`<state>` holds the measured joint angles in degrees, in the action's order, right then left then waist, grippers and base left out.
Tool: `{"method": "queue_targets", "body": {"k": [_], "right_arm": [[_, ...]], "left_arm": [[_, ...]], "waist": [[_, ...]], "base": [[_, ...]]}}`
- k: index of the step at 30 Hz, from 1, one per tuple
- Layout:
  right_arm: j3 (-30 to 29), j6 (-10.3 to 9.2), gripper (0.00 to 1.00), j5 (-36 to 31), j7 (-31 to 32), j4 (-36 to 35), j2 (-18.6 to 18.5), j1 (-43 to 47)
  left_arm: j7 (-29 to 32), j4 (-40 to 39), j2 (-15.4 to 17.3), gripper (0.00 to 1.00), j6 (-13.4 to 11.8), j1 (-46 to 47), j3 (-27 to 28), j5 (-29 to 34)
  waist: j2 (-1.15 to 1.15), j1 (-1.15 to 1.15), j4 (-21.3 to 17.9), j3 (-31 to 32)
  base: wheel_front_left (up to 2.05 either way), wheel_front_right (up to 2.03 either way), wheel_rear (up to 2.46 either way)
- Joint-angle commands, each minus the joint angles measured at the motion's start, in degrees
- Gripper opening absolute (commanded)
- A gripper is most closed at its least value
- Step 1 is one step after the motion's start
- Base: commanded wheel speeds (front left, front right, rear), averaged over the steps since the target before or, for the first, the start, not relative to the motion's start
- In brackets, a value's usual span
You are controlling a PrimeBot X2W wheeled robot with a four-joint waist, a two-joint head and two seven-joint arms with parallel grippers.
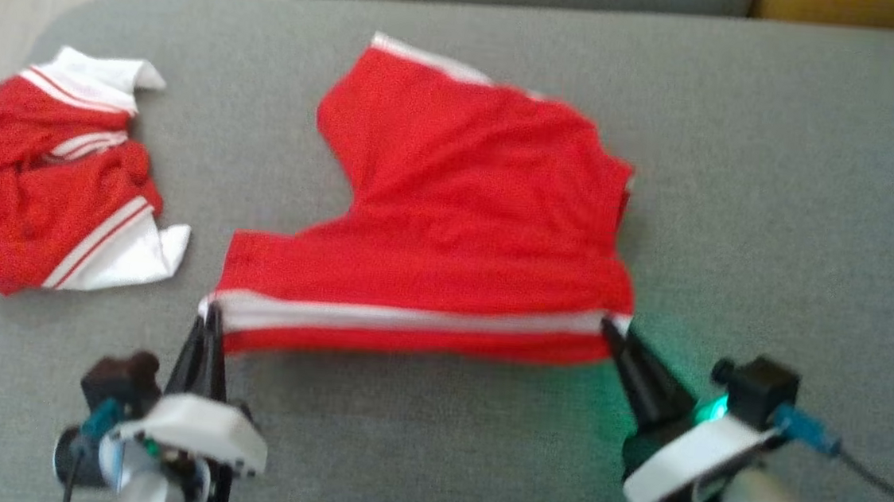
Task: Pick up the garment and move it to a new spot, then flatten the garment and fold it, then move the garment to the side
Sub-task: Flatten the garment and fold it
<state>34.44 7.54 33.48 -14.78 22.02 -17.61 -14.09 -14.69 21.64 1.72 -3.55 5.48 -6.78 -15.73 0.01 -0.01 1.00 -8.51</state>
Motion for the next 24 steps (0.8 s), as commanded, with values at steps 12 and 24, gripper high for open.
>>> {"method": "queue_targets", "body": {"k": [12,24], "right_arm": [[4.11,-0.05,0.0,4.46,-0.21,-0.56,0.93,6.69],[-5.96,-0.05,0.0,4.36,-0.22,-3.31,8.71,-2.72]], "left_arm": [[-0.31,-2.29,1.16,0.0,0.28,-5.5,1.51,1.06],[-0.31,-0.79,2.35,0.0,4.97,14.76,0.32,9.06]], "waist": [[-0.01,0.01,-0.23,5.16],[-0.01,0.01,-4.91,-4.43]], "base": [[0.0,0.0,0.0],[0.0,0.0,0.0]]}}
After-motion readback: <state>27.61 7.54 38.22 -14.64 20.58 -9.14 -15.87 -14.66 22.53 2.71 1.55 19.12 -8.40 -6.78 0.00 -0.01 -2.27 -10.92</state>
